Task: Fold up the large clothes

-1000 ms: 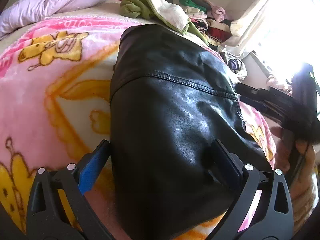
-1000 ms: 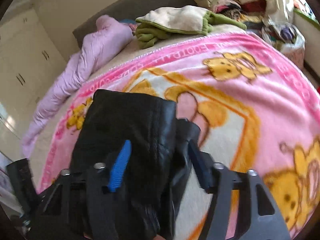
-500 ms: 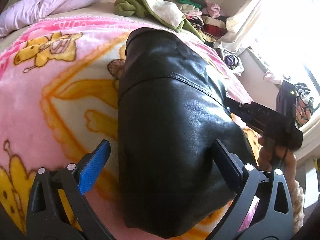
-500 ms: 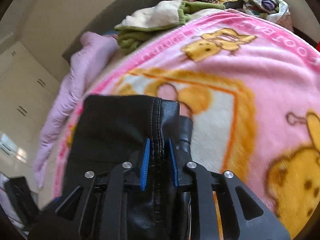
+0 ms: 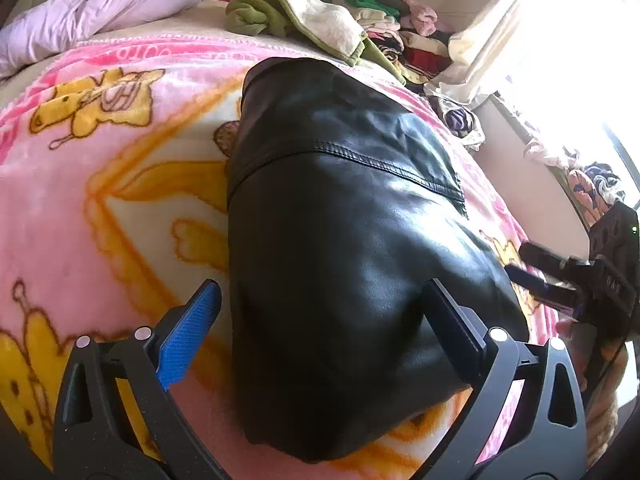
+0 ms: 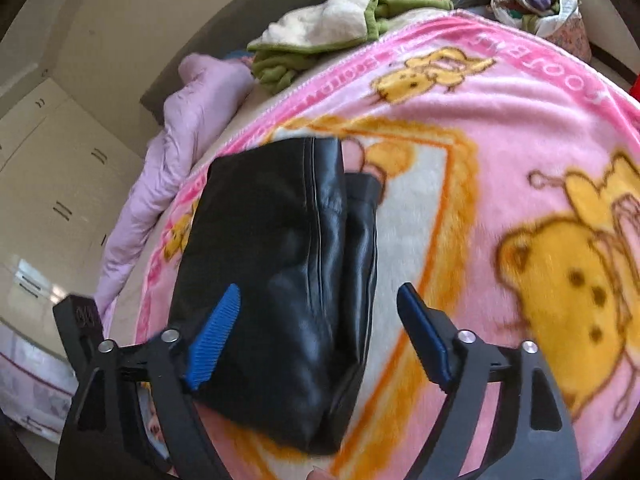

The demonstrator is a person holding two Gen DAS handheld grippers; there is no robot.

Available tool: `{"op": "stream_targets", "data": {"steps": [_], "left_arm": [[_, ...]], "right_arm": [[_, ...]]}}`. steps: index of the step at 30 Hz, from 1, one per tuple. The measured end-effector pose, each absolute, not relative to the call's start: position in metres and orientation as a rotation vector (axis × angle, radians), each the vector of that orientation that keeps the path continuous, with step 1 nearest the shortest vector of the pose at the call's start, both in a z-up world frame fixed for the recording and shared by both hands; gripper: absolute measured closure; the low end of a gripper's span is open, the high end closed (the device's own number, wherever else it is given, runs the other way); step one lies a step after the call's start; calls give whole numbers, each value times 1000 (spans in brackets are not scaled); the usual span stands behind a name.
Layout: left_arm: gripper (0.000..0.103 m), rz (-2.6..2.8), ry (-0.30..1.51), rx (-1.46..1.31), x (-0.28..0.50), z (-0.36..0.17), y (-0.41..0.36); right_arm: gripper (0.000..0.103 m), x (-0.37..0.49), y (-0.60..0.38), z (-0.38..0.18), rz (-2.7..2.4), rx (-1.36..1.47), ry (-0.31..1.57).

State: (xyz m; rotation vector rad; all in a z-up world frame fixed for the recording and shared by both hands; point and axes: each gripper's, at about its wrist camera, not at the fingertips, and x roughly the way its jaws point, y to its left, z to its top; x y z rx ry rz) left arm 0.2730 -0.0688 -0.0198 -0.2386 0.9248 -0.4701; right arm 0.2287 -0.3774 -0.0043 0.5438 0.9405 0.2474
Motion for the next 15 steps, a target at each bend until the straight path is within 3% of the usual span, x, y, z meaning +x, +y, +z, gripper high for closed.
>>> {"op": "stream_targets", "data": {"steps": [3,4,5,6,7,11,15], "left_arm": [[10,-482,937,-245,272,-22,-68],[10,-489,943,-249,272,-23,-68],[10,-496,950,-251,273,-24,-67],[10,-500,953,-250,273,-24,-66],[10,-496,946,-248,272,-23,-66],[10,-496,891,-260,272,-4,-55],[10,-481,884,-231,269,-1,-51]], "right_arm": [[22,229,-371,-19,272,559,1020],[26,229,-369,-23,283,569,1027],[39,229,-366,-25,302,569,1021],[68,229,-359,-22,342,555,996],[74,229,-352,-17,342,529,971],[79,226,-337,8,481,645,891],[80,210,-321,17,468,541,849]]}}
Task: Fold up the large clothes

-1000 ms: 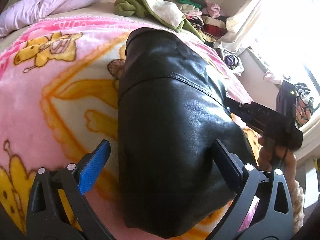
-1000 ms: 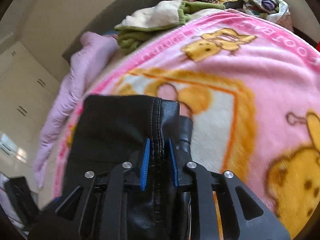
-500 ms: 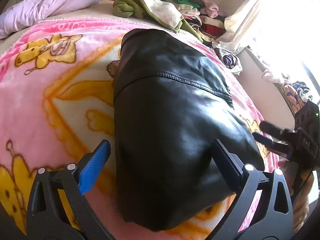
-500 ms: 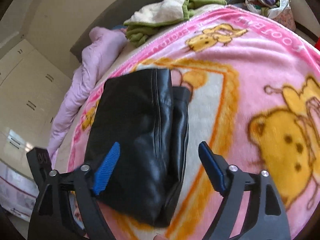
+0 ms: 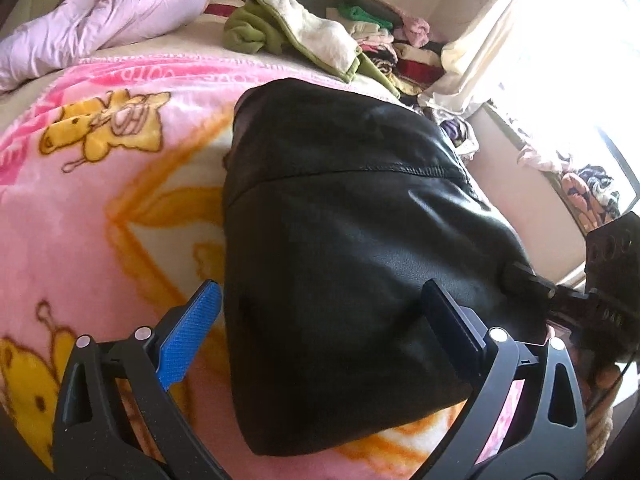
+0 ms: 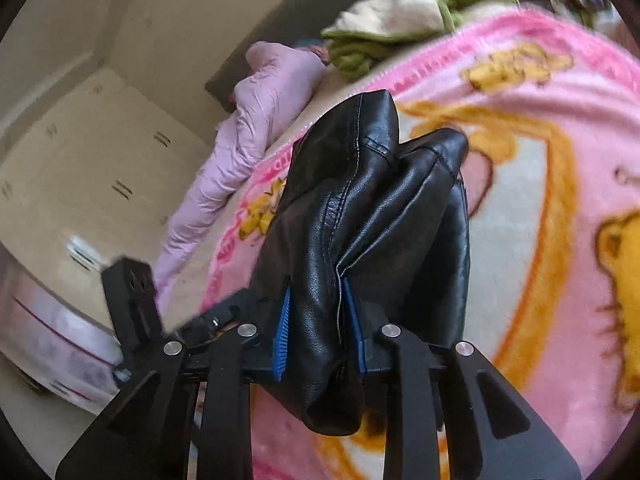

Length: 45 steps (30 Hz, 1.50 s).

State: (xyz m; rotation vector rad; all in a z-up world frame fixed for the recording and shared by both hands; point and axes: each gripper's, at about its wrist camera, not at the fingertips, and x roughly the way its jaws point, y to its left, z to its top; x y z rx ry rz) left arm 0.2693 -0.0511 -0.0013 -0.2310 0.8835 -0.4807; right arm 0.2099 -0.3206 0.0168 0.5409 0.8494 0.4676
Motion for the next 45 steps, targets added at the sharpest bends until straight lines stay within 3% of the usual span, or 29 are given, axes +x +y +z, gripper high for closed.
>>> {"op": "stream_targets", "data": {"steps": [5,12,14,16,17,27,38,45], "left_arm": [[10,-485,936,-160,264,-17,-67],[10,-495,946,-74,255,-32,-89],[10,-498,945,-95,255,-32,-85],[10,-495,940,-93,253,-30,-85],[10,-490,937,-88,252,-29,-85],[10,-474,909,-86,244,-18,-84],[10,-442,832,-69,233,-5,-77],[10,-544,730,-73,218,15,-94]], "right_arm": [[79,201,-334,-20,355,442,880],[69,189,-333,-38,266,327,827],[64,189,-334,-37,251,333,823],[48,184,-332,-31,213,283,798],[44,181,-329,-27,199,256,785],[28,168,-342,-20,175,283,764],[23,161,-349,4,157,287,705],[23,214,-365,41,188,355,700]]}}
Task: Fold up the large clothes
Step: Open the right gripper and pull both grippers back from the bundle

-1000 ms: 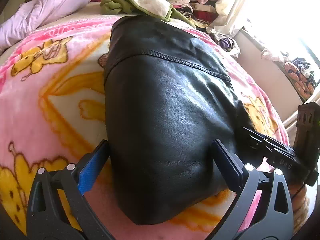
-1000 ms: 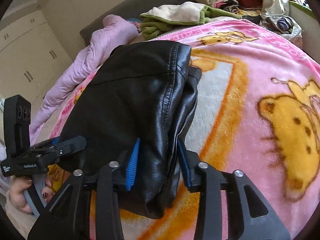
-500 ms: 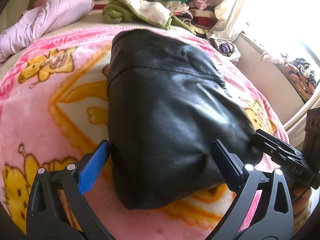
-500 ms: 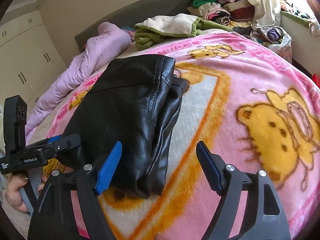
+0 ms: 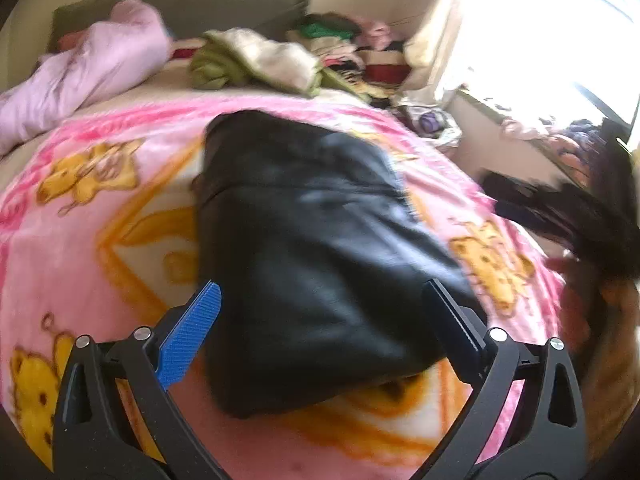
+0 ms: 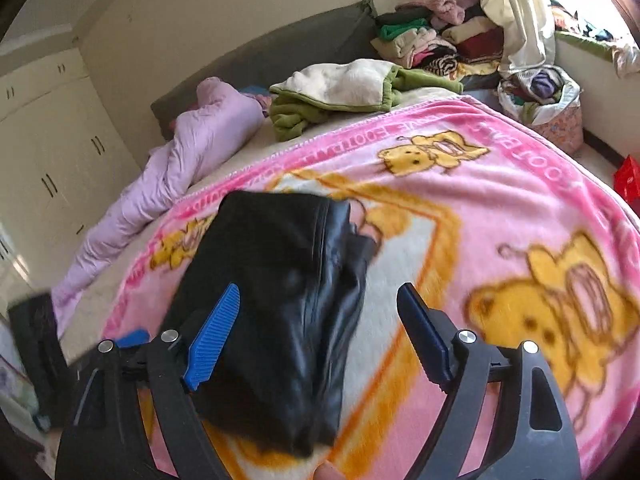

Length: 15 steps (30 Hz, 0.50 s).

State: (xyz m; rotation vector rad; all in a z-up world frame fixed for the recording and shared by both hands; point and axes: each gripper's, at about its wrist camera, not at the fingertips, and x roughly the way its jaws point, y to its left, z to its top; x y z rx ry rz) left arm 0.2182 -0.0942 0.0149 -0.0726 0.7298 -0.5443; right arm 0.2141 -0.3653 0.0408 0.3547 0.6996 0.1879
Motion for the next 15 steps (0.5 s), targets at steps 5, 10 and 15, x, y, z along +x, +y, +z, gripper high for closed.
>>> {"op": "stream_targets", "data": {"steps": [5,10,15], "left_arm": [[10,-574,793,5,221,5,-123],[10,-494,801,204,215,-14,-145],[10,-476,794,243,211,-22,-146]], "right_arm": [[23,265,-369,38,194,389,783],[36,308,-356,26,188,347,850],[57,335,-349,5,208,382,922]]}}
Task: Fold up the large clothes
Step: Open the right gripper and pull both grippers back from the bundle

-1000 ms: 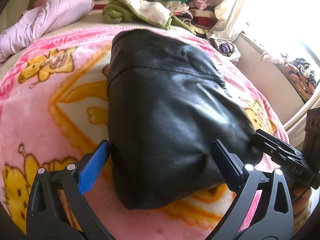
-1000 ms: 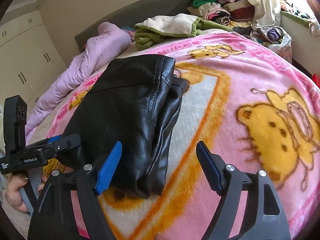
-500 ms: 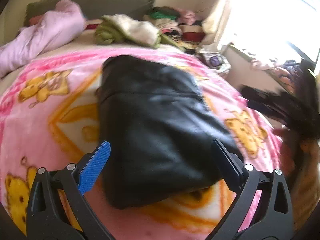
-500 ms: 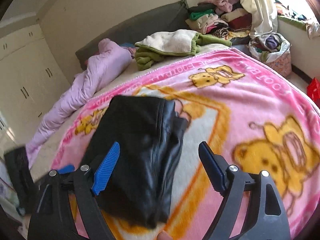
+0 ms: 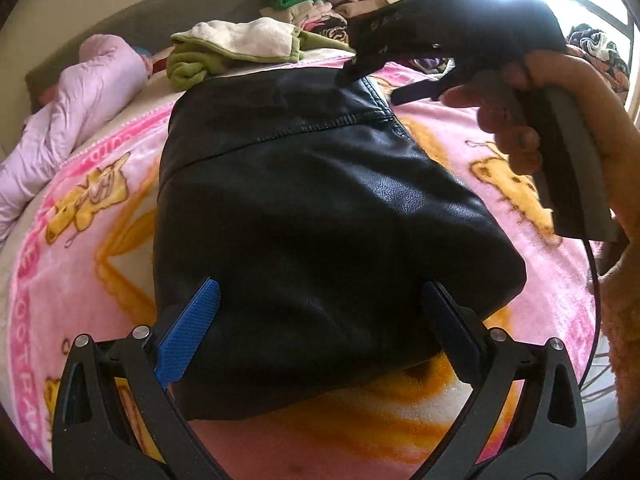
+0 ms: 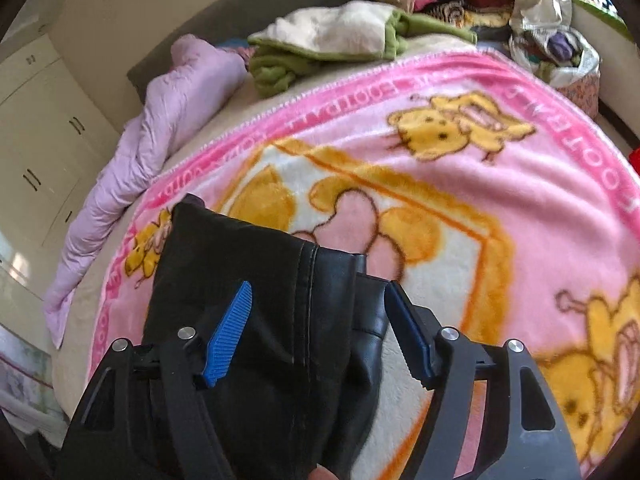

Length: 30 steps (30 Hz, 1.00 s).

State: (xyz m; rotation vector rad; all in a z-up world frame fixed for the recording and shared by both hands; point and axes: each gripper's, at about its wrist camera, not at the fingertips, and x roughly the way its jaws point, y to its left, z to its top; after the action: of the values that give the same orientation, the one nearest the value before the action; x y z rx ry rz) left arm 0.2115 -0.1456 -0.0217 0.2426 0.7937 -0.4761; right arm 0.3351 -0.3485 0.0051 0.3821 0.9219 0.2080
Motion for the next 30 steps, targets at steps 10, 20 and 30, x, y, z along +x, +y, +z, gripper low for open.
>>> {"op": "stream_targets", "data": {"steps": [10,20,30], "left_arm": [[10,-541,788,240,208,-21,-151],[10,-540,771,240,205,-15,-150],[9,-530,751,200,199,-1,-143]], "right_arm": [[92,336,-367,-9,228,382,882],[58,335,-371,-31,151,395,892],[25,302,-371,2,150,372,824]]}}
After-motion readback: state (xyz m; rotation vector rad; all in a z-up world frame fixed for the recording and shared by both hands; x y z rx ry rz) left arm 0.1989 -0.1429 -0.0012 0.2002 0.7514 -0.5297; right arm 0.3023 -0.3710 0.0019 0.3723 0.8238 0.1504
